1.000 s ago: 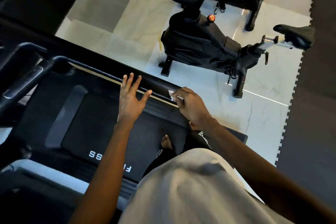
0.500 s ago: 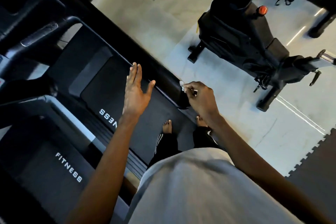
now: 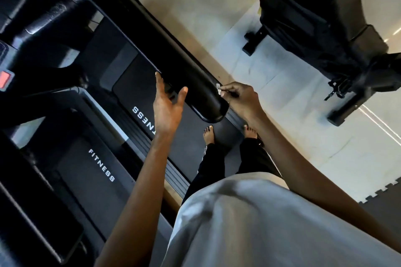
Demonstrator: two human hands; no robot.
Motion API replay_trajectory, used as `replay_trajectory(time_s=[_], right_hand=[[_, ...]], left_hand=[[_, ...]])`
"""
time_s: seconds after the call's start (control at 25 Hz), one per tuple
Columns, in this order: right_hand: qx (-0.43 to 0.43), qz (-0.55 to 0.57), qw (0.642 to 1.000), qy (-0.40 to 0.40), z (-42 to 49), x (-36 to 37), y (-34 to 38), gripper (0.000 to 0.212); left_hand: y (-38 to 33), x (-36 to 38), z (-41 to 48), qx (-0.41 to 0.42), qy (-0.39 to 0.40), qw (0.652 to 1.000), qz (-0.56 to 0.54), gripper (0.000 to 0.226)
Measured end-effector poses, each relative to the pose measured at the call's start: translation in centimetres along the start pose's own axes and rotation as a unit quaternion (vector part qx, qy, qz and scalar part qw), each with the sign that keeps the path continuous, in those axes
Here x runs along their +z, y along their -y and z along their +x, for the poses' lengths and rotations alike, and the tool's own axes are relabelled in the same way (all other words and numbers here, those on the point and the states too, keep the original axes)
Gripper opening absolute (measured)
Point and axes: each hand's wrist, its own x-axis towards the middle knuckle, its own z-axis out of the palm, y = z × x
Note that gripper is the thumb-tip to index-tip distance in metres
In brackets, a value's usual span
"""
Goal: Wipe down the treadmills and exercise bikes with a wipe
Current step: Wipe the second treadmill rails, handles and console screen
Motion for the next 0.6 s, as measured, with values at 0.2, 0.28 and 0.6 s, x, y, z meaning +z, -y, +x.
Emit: replay_trajectory(time_s=[0.2,0.28,0.6], right_hand=[[0.014,-0.021,1.0,0.015,0.3,-0.3,-0.9,0.014],[-0.007,-0.003,1.0,0.027,2.2,0.6,0.7,0.014],[-0.053,-0.032,0.998,0.015,-0.1,0.1,1.8,0.016]], left_hand=[[-0.8,-0.1,-0.3,-0.028,0.006,0.999,0.023,0.09],[-0.9,0.1,-0.3,-0.022,0.003,0.999,0.033,0.089],[-0.4,-0.1,-0.2,-0.018,-0.008,1.0,0.022,0.086]])
